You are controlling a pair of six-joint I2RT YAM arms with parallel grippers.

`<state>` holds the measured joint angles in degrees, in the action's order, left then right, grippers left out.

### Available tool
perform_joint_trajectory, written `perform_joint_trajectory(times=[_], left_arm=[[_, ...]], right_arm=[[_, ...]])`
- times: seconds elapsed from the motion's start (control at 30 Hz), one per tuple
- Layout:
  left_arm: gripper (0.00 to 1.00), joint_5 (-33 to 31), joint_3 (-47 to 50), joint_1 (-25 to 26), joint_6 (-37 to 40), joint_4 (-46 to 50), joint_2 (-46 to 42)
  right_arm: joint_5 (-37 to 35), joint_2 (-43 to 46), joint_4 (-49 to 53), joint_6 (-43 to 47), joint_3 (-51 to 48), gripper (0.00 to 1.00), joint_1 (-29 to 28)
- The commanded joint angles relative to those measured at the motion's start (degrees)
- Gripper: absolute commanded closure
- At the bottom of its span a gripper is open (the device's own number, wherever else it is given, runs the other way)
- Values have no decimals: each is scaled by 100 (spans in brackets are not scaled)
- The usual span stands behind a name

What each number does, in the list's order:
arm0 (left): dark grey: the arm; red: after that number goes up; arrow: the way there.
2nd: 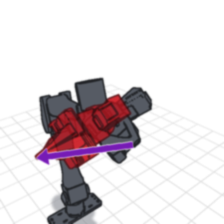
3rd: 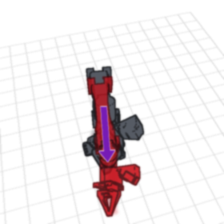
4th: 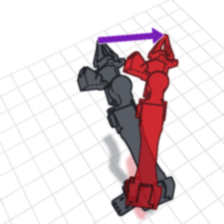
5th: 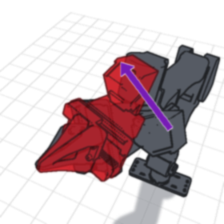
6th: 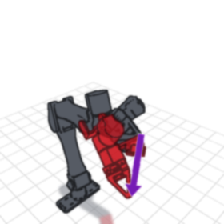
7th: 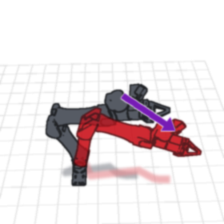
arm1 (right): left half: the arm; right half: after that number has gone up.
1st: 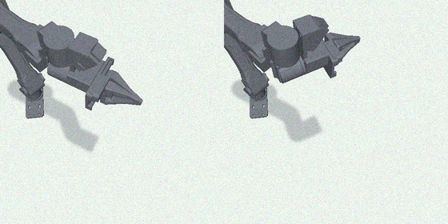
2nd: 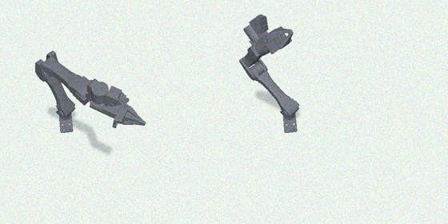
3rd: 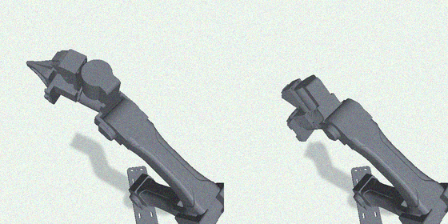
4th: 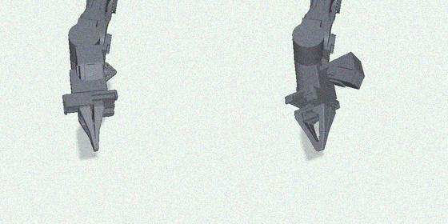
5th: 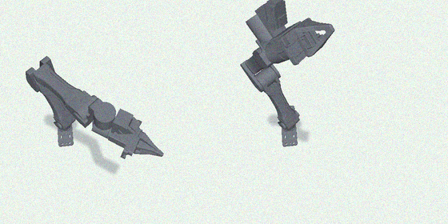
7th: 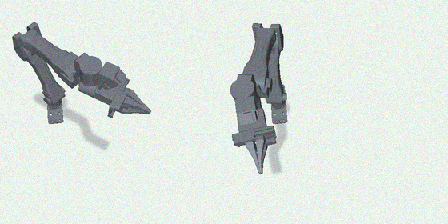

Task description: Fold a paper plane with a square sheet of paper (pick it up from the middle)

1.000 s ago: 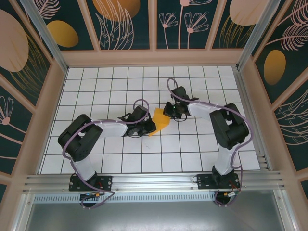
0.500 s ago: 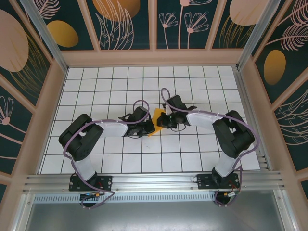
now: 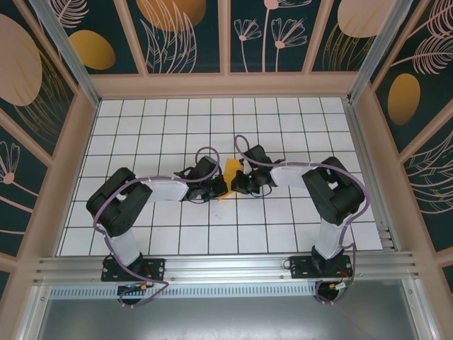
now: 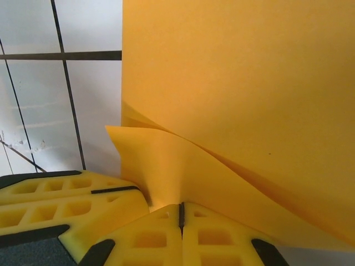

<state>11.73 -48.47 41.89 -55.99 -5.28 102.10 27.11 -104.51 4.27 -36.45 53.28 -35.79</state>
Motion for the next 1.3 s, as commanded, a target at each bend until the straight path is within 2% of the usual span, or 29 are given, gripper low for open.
perform_joint_trajectory(times=[0.0,0.13,0.33,0.53,0.8,0.97,1.2,1.27], left_arm=[[87,62,-19,-32,-36,82,-291],[84,301,237,-31,-258,-249,-549],[83,379,408,-34,-360,-334,-447],[86,-32,371,-32,-328,42,-217],[88,-230,460,-36,-335,280,-25],[89,-315,518,-36,-330,453,-27],[91,-304,538,-34,-293,585,60],[91,-285,539,-32,-290,581,80]], right_arm=[[-99,-166,-130,-180,-120,100,-7],[-180,-151,-176,-405,-130,100,-2],[-232,-156,-206,-604,-123,100,-6],[-219,-167,-175,-624,-127,100,-6],[-206,-151,-190,-617,-127,100,24],[-107,-25,-379,-396,-207,100,176],[357,102,-743,452,-377,100,415],[338,95,-710,519,-414,100,694]])
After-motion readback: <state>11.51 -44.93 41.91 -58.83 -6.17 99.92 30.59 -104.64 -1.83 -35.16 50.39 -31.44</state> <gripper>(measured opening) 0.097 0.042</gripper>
